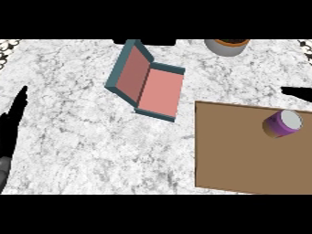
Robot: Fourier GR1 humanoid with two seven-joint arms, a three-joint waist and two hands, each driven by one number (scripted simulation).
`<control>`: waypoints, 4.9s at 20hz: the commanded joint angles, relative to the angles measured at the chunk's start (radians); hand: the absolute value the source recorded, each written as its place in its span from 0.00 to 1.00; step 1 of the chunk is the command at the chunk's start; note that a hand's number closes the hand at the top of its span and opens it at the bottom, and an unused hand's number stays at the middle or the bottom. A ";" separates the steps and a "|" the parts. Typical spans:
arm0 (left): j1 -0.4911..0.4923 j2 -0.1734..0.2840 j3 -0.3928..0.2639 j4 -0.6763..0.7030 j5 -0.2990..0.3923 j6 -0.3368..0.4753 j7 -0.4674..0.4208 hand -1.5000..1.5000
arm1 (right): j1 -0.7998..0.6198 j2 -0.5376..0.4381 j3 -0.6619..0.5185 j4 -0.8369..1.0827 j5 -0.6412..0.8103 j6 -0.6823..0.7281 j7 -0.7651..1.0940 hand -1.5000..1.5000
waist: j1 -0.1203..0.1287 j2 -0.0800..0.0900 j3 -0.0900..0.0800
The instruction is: Pick the can from the tray and place it in the cardboard box
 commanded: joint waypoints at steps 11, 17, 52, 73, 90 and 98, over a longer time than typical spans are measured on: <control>-0.005 -0.045 0.064 0.015 -0.065 -0.017 0.016 0.50 | -0.185 0.136 0.022 0.317 0.219 -0.038 -0.133 0.00 | -0.022 -0.005 0.000; 0.043 0.006 0.130 -0.034 -0.040 -0.086 0.019 0.50 | -0.156 0.157 0.009 0.249 0.223 -0.002 -0.119 0.00 | -0.031 -0.012 -0.001; 0.067 -0.111 0.201 -0.050 -0.177 -0.120 0.012 0.50 | -0.073 0.327 -0.152 0.103 0.347 -0.302 0.115 1.00 | -0.030 -0.009 -0.001; 0.036 -0.142 0.197 -0.046 -0.197 -0.141 0.025 0.50 | -0.499 0.413 -0.373 0.283 0.229 -0.426 -0.082 1.00 | -0.019 -0.009 -0.001; 0.058 -0.165 0.213 -0.046 -0.211 -0.166 -0.007 0.50 | -0.755 0.713 -0.452 0.335 0.137 -0.207 0.257 1.00 | -0.009 -0.006 -0.002; -0.011 -0.172 0.210 -0.031 -0.243 -0.153 0.046 0.50 | -0.838 0.853 -0.472 0.420 0.132 -0.236 0.378 1.00 | 0.003 0.004 -0.002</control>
